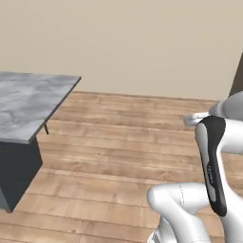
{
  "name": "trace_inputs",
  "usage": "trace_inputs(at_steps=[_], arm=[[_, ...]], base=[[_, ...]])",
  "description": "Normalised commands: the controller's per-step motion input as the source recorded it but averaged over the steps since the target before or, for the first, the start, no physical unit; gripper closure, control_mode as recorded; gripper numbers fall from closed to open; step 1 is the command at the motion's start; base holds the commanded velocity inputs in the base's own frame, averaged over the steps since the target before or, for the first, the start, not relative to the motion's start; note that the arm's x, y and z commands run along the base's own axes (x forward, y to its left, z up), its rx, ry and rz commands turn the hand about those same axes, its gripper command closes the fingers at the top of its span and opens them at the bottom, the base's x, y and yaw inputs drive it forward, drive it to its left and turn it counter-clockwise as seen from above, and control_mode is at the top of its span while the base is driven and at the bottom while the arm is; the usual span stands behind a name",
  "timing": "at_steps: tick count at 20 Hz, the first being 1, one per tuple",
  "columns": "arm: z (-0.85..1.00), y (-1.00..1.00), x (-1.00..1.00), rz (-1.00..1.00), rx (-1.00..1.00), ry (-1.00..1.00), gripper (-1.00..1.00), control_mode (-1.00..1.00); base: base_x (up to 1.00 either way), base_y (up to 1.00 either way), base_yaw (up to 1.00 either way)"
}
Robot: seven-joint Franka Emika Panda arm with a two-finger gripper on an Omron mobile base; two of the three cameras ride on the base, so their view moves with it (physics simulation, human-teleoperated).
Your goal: Take the lemon wedge from the fridge and place it on the plate with fish on the dining counter.
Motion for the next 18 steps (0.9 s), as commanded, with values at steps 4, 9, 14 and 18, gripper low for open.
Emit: trace_inputs(at_steps=[4,9,14,18], arm=[[0.00,0.00,0.00,0.00,0.00,0.00,1.00,1.00],[0.00,0.00,0.00,0.00,0.00,0.00,1.00,1.00],[0.00,0.00,0.00,0.00,0.00,0.00,1.00,1.00],[0.00,0.00,0.00,0.00,0.00,0.00,1.00,1.00]], base=[[0.01,0.36,0.74],[0.34,0.18,0.61],[0.78,-0.21,0.33],[0.99,-0.76,0.26]])
